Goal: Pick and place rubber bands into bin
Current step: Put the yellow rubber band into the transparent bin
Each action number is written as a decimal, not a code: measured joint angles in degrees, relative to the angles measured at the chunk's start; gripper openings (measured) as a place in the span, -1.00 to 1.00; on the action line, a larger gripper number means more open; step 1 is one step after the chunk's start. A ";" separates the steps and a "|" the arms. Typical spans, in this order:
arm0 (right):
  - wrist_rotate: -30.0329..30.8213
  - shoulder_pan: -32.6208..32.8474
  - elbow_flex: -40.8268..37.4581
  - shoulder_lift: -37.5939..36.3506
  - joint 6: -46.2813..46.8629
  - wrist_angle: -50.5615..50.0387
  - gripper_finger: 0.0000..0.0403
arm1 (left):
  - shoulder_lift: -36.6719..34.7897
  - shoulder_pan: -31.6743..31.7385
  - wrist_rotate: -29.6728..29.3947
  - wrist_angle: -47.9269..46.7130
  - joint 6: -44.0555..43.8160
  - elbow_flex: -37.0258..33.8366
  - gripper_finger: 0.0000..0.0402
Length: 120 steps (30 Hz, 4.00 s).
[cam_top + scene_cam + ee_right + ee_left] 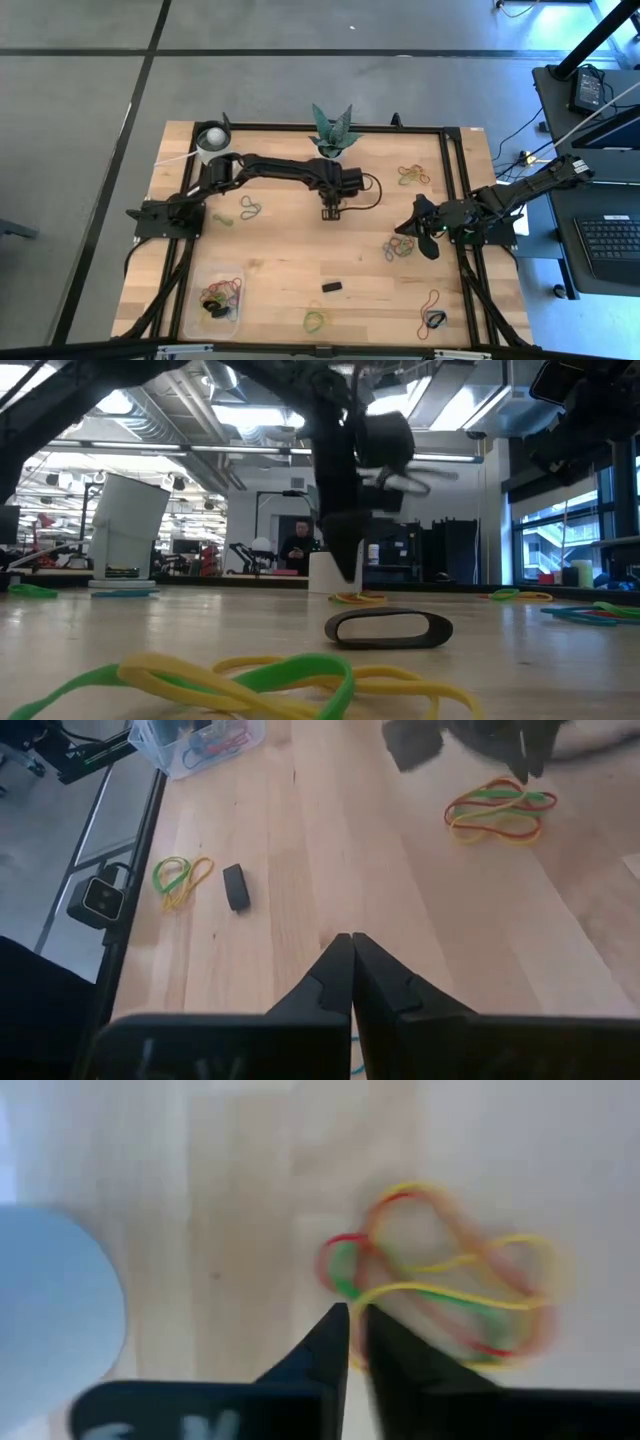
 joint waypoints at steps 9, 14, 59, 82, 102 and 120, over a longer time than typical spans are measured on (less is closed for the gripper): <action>0.00 0.00 0.00 0.00 -0.17 -0.02 -0.98 | -4.96 -1.88 -0.55 -1.47 -0.18 0.09 -0.99; 0.00 0.00 0.00 0.00 -0.44 -0.02 -0.98 | -4.43 -2.07 -2.28 -1.61 -1.34 0.05 -0.99; 3.43 0.00 0.00 0.02 -2.03 1.31 -0.98 | 2.01 0.48 3.10 -2.16 13.73 0.00 -0.99; 3.43 0.00 0.00 0.02 -2.10 1.25 -0.98 | 0.77 -3.33 1.00 -11.17 9.51 4.77 -0.99; 3.41 0.02 0.00 0.02 -3.44 1.25 -0.98 | -11.47 -8.98 -4.71 -15.28 5.01 11.41 -0.99; 3.39 0.01 0.00 0.02 -3.63 1.27 -0.98 | -26.88 -16.22 -8.48 -27.59 -10.00 11.41 -0.99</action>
